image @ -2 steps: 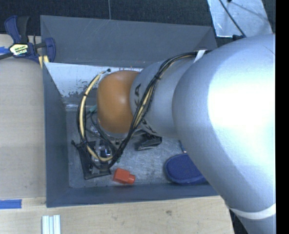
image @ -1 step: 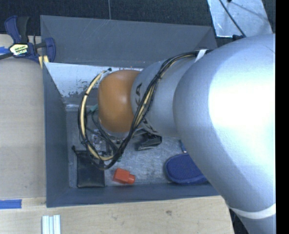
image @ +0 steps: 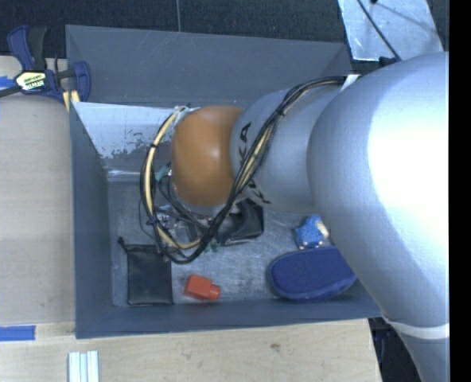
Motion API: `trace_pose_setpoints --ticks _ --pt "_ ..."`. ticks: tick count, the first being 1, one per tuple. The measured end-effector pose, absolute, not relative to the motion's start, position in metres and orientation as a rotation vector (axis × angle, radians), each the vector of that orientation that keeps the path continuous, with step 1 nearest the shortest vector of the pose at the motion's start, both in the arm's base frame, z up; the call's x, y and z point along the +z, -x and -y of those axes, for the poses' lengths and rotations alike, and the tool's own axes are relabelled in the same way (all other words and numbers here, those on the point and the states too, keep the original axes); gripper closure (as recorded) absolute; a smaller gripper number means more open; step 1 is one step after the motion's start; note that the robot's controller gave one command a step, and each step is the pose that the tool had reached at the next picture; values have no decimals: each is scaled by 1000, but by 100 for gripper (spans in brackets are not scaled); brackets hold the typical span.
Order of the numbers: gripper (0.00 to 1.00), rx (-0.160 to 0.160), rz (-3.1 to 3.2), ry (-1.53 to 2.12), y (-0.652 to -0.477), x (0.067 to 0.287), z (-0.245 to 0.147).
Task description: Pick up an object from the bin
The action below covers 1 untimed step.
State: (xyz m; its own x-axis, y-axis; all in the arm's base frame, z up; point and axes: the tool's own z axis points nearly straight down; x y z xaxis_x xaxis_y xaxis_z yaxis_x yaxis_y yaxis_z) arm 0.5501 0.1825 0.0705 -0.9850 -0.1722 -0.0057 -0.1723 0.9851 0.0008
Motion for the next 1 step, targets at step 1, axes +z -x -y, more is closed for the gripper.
trace_pose_setpoints --ticks 1 --pt "100 4 -3118 287 -523 191 -187"
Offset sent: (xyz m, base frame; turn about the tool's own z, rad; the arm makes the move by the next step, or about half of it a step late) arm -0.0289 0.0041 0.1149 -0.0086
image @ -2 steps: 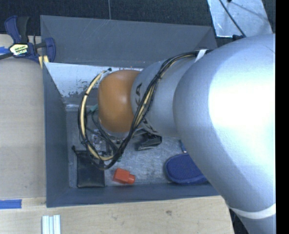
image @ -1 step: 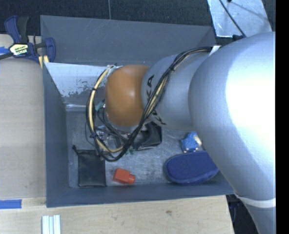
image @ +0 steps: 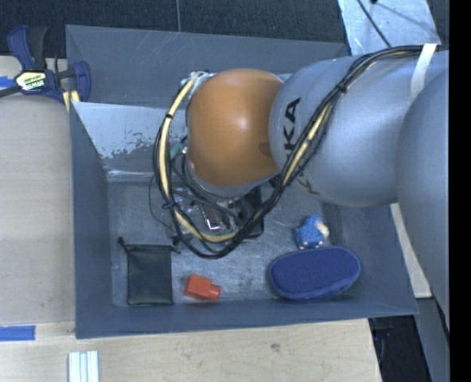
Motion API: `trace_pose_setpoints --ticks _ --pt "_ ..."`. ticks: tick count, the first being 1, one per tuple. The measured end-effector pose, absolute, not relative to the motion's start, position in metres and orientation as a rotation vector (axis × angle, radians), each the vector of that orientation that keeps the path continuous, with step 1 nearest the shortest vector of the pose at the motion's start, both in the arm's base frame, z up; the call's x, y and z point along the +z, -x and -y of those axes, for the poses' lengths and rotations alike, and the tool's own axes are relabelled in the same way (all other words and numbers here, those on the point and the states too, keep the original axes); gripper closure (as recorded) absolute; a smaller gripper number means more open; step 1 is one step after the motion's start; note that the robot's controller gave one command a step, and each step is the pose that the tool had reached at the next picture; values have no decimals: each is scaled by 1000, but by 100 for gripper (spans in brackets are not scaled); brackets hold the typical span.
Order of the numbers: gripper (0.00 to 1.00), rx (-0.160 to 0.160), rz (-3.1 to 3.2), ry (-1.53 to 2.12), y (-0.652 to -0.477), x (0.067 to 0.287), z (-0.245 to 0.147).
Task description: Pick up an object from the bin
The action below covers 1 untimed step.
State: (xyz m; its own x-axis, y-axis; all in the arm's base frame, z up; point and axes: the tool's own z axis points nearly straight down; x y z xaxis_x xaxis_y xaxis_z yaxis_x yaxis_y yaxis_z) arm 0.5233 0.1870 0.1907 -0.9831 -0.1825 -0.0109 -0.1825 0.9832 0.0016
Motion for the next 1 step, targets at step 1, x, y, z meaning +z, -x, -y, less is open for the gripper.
trace_pose_setpoints --ticks 1 --pt "0 0 -3126 288 -522 186 -186"
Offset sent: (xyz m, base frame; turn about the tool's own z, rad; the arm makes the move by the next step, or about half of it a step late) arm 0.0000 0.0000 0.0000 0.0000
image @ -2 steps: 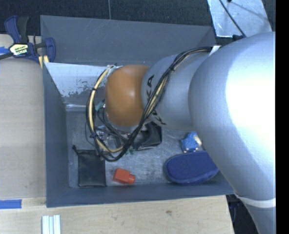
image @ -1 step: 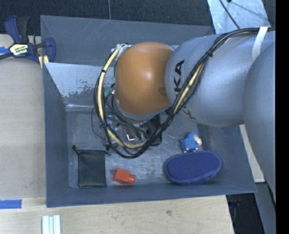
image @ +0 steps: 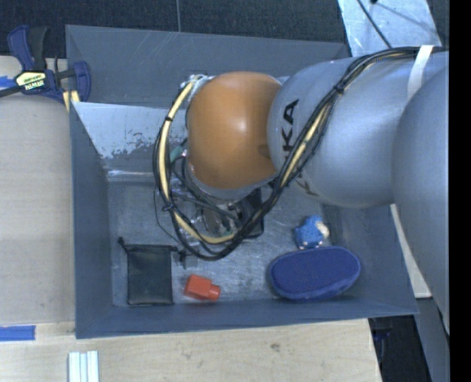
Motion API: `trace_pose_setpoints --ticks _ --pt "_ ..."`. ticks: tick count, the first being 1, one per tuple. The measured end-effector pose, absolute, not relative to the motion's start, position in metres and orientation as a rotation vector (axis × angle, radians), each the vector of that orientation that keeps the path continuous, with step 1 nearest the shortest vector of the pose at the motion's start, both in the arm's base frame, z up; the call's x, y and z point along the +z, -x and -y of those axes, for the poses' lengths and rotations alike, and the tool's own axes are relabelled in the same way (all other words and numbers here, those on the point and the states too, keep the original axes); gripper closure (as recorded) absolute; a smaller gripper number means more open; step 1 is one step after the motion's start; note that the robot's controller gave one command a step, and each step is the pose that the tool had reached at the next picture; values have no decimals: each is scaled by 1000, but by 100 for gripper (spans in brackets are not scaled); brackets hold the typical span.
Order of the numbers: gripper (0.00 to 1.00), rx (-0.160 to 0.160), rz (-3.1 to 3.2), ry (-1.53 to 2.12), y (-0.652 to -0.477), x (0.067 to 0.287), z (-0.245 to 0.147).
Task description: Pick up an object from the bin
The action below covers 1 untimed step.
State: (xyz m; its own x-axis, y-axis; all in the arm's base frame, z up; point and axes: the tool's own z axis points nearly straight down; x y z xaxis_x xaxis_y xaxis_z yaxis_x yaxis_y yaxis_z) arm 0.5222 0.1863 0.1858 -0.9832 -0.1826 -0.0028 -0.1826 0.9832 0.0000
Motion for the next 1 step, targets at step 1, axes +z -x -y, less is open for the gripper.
trace_pose_setpoints --ticks 1 --pt "0 -2 -3104 517 -516 66 -169"
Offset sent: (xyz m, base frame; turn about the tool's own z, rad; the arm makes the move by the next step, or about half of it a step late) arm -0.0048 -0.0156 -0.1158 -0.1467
